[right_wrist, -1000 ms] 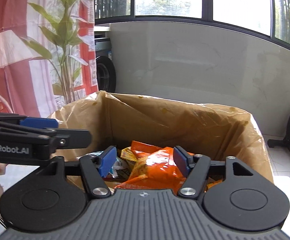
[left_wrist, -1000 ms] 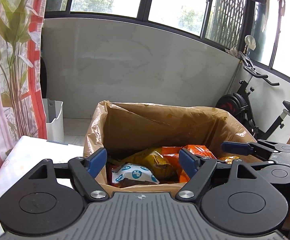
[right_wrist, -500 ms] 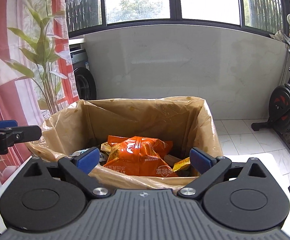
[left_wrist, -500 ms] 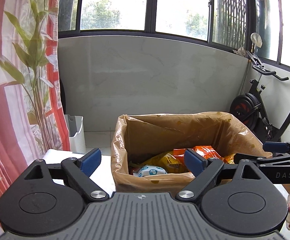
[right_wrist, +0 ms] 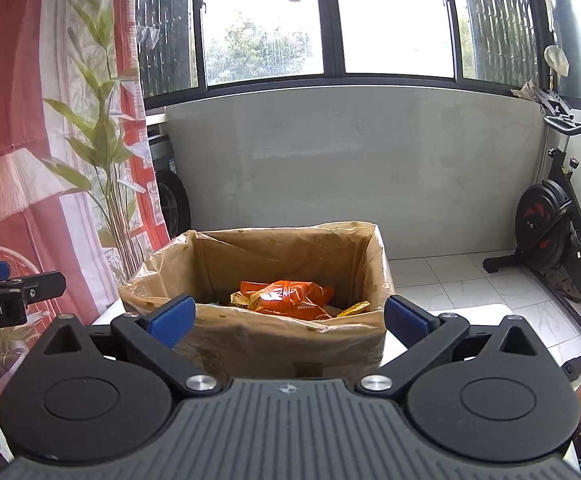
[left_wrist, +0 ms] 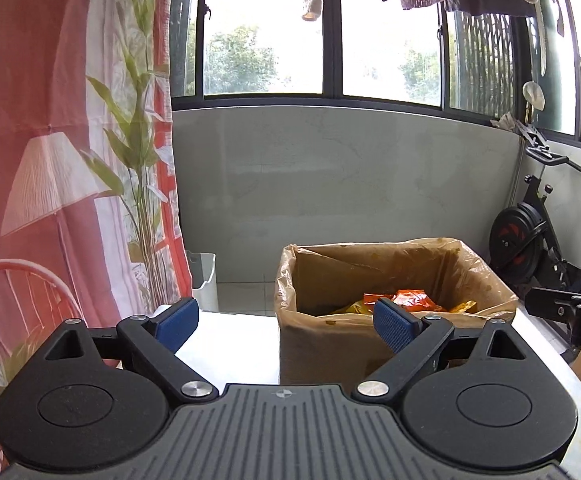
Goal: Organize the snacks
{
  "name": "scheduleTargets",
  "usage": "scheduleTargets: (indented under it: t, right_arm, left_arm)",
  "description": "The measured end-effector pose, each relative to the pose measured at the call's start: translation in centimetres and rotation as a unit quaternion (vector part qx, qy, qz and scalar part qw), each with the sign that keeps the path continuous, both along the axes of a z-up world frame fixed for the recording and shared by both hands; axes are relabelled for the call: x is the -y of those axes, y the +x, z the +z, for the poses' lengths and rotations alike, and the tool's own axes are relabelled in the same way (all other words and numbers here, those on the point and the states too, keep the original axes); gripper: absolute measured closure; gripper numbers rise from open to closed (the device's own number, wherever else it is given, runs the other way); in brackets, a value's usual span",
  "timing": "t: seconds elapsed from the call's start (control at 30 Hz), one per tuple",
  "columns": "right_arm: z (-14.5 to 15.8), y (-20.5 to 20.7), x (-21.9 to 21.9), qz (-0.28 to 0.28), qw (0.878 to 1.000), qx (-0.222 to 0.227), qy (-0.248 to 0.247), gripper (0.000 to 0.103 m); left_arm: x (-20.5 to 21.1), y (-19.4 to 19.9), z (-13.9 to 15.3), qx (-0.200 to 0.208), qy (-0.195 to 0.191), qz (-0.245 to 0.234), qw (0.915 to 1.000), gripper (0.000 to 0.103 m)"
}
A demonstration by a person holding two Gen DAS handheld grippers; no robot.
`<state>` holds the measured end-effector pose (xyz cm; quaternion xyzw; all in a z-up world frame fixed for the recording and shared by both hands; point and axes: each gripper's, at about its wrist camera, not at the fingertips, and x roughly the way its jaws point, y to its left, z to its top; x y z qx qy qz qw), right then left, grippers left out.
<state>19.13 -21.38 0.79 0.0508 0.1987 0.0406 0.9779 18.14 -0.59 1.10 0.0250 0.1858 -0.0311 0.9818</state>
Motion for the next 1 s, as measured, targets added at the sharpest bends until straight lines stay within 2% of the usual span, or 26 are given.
scheduleTargets:
  t: [0.13,0.37,0.63,1.0]
  right_arm:
    - [1.0,-4.0,-1.2,-0.005,1.0,0.022,-0.017,0.0]
    - [1.9,-8.2,-1.7,-0.018,0.999,0.044,-0.006,0.0]
    - [3.1,-10.4,-1.6,-0.019,0.998,0.054,-0.008,0.0]
    - [3.1,-11.2,-1.6,-0.024,0.998,0.059,-0.011,0.0]
  left_arm:
    - [-0.6,-3.7,1.1,0.004,-0.008,0.009,0.9999,0.008]
    - [-1.3,-8.6,2.9,0.071,0.023,0.038,0.9965,0.008]
    - [-1.7,-10.5,3.7,0.086,0.01,0.031,0.9958,0.008]
    - [-2.1,-10.6,3.7,0.086,0.002,0.028,0.9959,0.008]
